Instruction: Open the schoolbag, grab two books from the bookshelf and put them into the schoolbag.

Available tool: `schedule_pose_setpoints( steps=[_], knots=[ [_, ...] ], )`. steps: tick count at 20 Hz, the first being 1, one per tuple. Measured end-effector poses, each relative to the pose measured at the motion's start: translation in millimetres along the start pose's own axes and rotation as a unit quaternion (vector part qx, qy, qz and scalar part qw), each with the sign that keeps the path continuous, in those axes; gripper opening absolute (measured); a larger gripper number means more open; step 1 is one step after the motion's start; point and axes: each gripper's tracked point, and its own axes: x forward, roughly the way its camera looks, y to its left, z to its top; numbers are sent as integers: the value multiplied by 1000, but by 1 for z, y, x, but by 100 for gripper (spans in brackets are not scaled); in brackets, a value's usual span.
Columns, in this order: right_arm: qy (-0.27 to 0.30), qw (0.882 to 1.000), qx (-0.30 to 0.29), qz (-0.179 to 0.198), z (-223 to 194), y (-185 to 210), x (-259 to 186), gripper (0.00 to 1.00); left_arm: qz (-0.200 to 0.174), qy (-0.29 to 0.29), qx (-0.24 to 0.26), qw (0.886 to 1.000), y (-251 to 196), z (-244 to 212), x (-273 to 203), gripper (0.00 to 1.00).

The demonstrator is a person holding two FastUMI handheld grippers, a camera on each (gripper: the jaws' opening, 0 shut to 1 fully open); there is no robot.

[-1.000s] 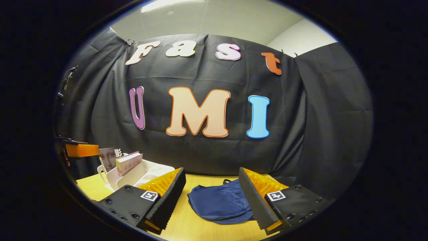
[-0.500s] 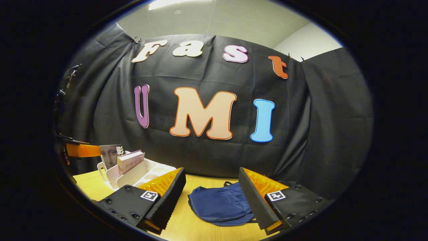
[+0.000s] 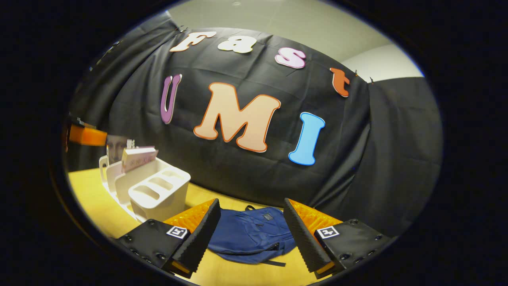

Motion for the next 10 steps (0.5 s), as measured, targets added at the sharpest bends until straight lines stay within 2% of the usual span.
schedule_pose_setpoints(
  steps=[3, 4, 5, 6, 8, 9, 10],
  knots=[
    [10, 998, -60, 17, -29, 0, 8, 97, 16, 5, 0, 1000, 3, -3, 4, 95],
    [15, 996, -84, 19, -41, -1, 12, 91, 23, 7, 0, 1000, 4, -4, 5, 95],
    [21, 994, -109, 25, -55, -1, 15, 92, 30, 9, 1, 1000, 6, -5, 5, 95],
    [27, 990, -133, 35, -66, 1, 18, 100, 37, 11, 3, 999, 8, -5, 6, 95],
    [37, 981, -181, 56, -89, 7, 26, 98, 52, 11, 3, 999, 12, -4, 6, 95],
    [42, 975, -208, 64, -100, 11, 30, 92, 57, 13, 4, 998, 14, -6, 4, 98],
    [44, 968, -237, 73, -111, 12, 32, 92, 61, 15, 4, 998, 16, -6, 3, 95]
  ],
)
